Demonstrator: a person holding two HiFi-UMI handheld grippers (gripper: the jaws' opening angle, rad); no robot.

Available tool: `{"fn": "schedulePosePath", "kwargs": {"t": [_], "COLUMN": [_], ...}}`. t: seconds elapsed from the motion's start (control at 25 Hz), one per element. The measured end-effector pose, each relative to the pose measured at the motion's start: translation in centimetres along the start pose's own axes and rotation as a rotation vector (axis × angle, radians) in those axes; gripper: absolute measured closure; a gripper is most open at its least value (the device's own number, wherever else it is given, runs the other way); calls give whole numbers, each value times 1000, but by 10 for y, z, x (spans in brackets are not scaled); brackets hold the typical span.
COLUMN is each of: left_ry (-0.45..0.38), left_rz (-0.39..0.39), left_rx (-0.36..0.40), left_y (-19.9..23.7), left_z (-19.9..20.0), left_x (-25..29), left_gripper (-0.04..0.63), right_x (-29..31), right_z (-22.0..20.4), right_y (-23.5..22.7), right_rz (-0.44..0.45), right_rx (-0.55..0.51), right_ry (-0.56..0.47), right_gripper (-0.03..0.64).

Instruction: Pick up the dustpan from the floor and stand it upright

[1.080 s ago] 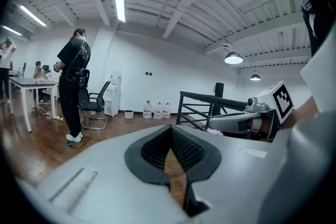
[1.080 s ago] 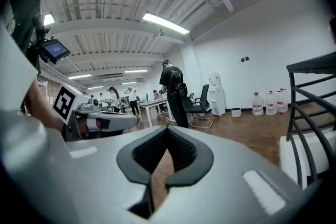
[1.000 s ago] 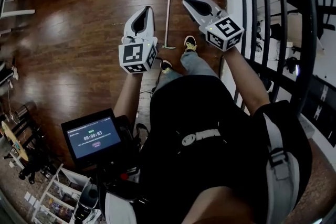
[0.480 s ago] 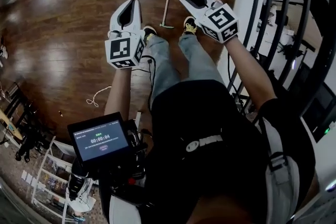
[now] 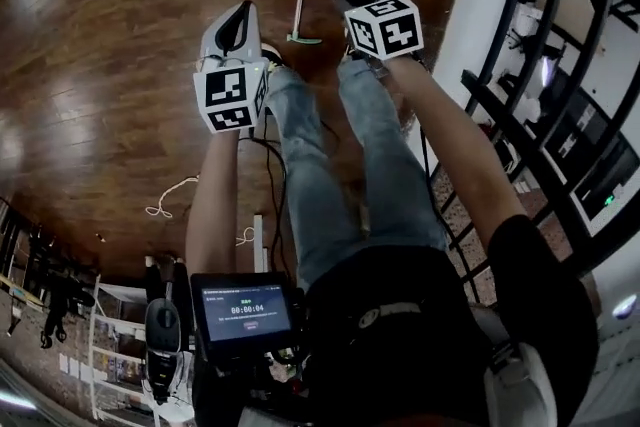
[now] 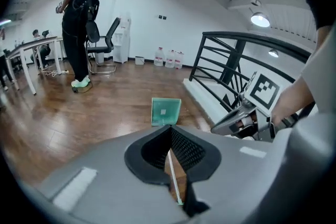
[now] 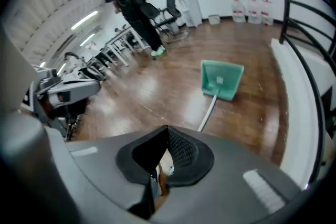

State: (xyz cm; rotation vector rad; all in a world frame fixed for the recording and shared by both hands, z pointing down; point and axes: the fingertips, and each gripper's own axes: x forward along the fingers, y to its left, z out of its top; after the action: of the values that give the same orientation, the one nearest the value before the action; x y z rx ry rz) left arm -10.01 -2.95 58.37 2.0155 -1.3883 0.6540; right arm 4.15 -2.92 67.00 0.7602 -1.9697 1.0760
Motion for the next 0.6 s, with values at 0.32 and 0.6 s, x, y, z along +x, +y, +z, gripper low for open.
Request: {"fn": "schedulePosePath", "kwargs": {"t": [0.32,0.6], "left_ry": [17,36], "left_rz": [31,35], "left_rx": [-69,-84], "left_y": [45,46], "left_z": [-100,-161], "left_x": [86,117], "left_gripper": [577,577], "right_x": [175,259], "right_z": [-109,-185], "right_y": [-82,-109], "right_rz": [-162,-136], "right_rx": [253,421], "right_ry": [242,274], "right_gripper": [531,485]}}
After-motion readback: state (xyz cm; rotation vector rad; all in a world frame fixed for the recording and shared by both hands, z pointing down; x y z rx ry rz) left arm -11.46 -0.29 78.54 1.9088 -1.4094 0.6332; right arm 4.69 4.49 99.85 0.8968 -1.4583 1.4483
